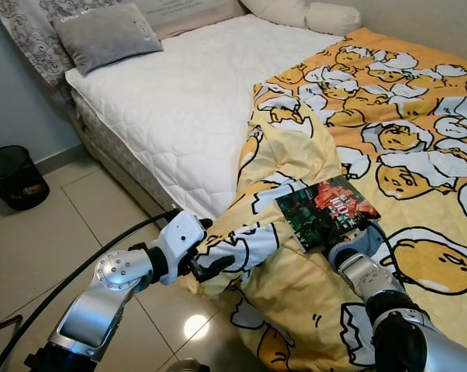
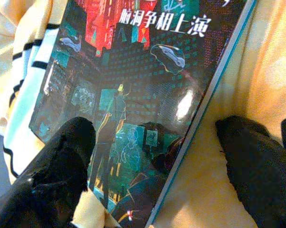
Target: Clean up the room
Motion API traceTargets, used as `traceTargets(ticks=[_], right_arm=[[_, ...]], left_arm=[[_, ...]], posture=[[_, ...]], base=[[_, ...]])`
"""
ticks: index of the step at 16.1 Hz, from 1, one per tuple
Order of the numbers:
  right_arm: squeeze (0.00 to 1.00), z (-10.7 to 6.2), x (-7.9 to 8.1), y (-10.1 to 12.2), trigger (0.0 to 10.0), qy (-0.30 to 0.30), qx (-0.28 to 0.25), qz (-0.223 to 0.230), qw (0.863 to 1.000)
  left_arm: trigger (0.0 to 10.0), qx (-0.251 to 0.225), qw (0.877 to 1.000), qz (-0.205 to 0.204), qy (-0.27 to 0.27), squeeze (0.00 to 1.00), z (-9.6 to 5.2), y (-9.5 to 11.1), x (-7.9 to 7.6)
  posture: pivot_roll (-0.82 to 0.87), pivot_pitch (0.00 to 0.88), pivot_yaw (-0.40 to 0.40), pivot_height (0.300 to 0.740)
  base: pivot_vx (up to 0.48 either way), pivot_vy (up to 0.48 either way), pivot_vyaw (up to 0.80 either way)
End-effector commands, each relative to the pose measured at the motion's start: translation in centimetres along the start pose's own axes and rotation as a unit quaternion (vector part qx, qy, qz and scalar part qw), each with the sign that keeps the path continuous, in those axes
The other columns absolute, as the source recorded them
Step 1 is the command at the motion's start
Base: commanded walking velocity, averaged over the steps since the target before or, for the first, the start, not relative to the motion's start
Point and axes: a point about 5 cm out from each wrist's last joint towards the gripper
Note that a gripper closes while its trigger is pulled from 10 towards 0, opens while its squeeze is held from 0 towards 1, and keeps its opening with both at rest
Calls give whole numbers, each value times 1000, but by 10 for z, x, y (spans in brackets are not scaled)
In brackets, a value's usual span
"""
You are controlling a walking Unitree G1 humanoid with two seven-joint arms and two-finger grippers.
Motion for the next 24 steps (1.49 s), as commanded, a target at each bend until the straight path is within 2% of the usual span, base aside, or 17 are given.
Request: traceTargets(ticks=[1, 2, 4, 8, 10, 12, 15, 17, 22, 24], right_arm=[[0, 1, 3, -2, 10000, 13, -4, 33, 999], [0, 1, 4, 0, 10000, 18, -8, 36, 999], [0, 4, 25, 18, 10000, 79, -44, 73, 993], [0, 4, 46, 31, 10000, 144, -62, 80, 984], [0, 4, 50, 33, 10000, 159, -66, 86, 981], [0, 5, 50, 30, 10000, 150, -58, 86, 983], [0, 7, 37, 9, 10000, 87, -24, 85, 992], [0, 7, 32, 2, 10000, 66, -18, 79, 995], [0, 8, 30, 2, 10000, 33, -29, 77, 996], [0, 8, 30, 1, 10000, 23, -39, 94, 995]], left_arm=[[10000, -3, 1000, 14, -5, 945, 0, 6, 1], [10000, -3, 1000, 14, -5, 945, 0, 6, 1], [10000, -2, 1000, 15, -6, 945, 2, 5, 2], [10000, -1, 1000, 16, -5, 945, 4, 2, 2], [10000, 1, 1000, 16, -4, 949, 2, 0, 3], [10000, 2, 1000, 16, -3, 949, 2, 0, 3], [10000, 4, 1000, 18, -5, 945, 1, 0, 0], [10000, 6, 1000, 21, -6, 949, -2, 1, -2], [10000, 6, 1000, 24, 2, 949, -10, -1, -9], [10000, 6, 1000, 25, 4, 953, -11, 3, -12]], posture=[[102, 0, 68, 740], [102, 0, 68, 740], [96, 0, 70, 740], [102, 0, 61, 740], [105, 0, 58, 740], [106, 0, 57, 740], [139, 0, 60, 740], [158, 0, 72, 740], [217, 2, 100, 740], [250, 52, 112, 740]], base=[[0, 0, 0], [0, 0, 0], [0, 0, 0], [0, 0, 0], [0, 0, 0], [0, 0, 0], [0, 0, 0], [0, 0, 0], [0, 0, 0], [0, 0, 0]])
Point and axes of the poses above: a point about 5 cm out from each wrist's last joint towards the gripper, its own z axis pointing out of the wrist towards the gripper, its own y axis along the axis of the wrist's last joint, x = y × z, and after that the axes turned 2 degrees about -z, right-handed
